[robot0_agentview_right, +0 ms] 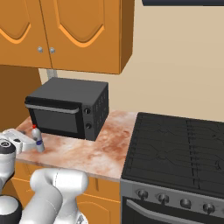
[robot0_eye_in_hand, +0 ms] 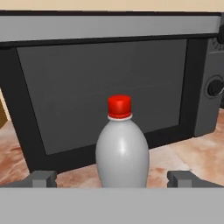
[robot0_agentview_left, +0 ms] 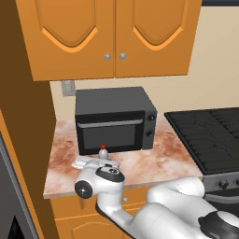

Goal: Take the bottled waters from the counter and place them in the freezer to freeze. Close the freezer door after placing the bottles.

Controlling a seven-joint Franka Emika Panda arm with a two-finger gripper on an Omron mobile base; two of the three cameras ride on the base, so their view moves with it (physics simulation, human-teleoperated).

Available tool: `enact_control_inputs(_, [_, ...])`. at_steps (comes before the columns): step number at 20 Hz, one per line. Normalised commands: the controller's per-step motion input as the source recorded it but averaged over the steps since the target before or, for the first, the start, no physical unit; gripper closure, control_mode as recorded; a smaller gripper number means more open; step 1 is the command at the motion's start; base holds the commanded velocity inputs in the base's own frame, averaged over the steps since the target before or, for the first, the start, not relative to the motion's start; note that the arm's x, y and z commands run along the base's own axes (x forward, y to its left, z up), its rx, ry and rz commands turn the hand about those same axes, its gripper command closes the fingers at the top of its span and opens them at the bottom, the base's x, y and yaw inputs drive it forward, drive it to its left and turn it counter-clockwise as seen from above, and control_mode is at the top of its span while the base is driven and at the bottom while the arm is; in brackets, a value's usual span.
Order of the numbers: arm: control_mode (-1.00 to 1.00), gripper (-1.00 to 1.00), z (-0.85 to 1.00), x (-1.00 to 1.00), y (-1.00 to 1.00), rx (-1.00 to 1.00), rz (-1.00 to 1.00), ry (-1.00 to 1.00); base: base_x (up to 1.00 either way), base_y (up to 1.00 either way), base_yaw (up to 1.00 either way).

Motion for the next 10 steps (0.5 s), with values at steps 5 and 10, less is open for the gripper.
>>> enact_control_inputs(5, [-1.0, -1.0, -0.02, 0.0, -0.14, 0.0, -0.06, 0.0, 0.0, 0.0, 0.0])
enact_control_inputs(10, [-1.0, -1.0, 0.0, 0.0, -0.02, 0.0, 0.0, 0.0, 0.0, 0.0, 0.0])
